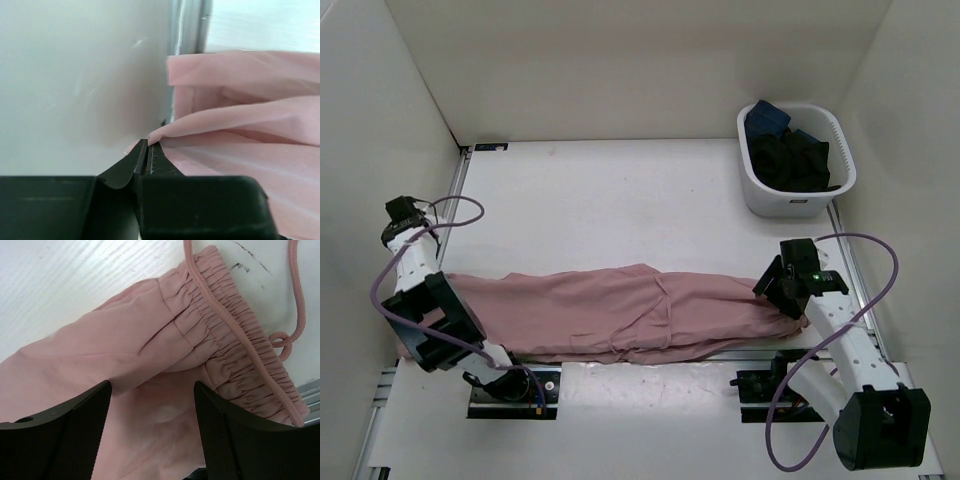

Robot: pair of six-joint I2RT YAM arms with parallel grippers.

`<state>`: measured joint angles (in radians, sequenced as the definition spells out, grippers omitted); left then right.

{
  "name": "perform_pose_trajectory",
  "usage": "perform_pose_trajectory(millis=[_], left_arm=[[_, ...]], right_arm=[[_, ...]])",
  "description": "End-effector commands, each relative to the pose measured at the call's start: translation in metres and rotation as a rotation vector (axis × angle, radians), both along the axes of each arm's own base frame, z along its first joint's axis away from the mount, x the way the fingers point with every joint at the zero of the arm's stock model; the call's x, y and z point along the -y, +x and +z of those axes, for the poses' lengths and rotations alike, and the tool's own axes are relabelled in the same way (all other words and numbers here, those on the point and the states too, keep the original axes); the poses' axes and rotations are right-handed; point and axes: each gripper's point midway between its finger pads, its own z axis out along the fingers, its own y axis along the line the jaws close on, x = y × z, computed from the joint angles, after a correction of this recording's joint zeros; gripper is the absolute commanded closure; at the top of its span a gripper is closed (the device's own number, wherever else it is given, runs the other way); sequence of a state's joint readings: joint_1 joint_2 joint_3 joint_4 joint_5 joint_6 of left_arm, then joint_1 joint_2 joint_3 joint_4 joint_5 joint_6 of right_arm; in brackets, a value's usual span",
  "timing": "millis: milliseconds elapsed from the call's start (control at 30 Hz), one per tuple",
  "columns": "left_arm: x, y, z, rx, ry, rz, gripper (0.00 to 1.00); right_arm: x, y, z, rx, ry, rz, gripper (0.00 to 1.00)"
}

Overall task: Fold and stack the trousers
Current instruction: Fold the trousers

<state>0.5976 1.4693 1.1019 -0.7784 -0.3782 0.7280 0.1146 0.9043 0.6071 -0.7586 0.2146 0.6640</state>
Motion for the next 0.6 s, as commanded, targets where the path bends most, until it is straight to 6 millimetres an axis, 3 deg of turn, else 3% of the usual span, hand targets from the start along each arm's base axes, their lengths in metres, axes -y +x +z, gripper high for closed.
perform_pose_trajectory(millis=[0,67,167,200,267,300,333,433,567], left_arm=[[0.003,0.005,-0.016,-0.027,-0.048,0.027,0.86],[0.001,0.011,-0.020,-0.023,-0.064,0.040,0.86],[-0.001,0.017,-0.037,-0.063,-0.084,0.058,0.60],[-0.002,0.016,-0.038,-0.084,-0.064,0.069,0.41],[-0.004,0.018,-0.034,-0.074,-0.050,0.081,0.32],[-0.006,0.021,-0.030,-0.057,-0.044,0.089,0.28],[-0.010,0.024,-0.016,-0.027,-0.014,0.094,0.22],[-0.012,0.029,0.008,0.031,0.037,0.101,0.20],[0.018,0.030,0.024,0.052,0.055,0.001,0.20]], right_arm=[[0.006,-0.003,-0.010,-0.035,-0.035,-0.020,0.29],[0.011,-0.006,-0.013,-0.055,-0.062,-0.040,0.29],[0.013,-0.004,-0.008,-0.059,-0.074,-0.045,0.22],[0.016,0.001,0.000,-0.025,-0.087,-0.041,0.20],[0.018,0.001,0.013,0.008,-0.107,-0.029,0.16],[0.020,0.006,0.030,0.071,-0.117,-0.029,0.16],[0.022,0.003,0.036,0.078,-0.126,-0.034,0.14],[0.024,-0.002,0.052,0.122,-0.130,-0.018,0.12],[0.001,-0.004,0.053,0.125,-0.045,0.068,0.18]])
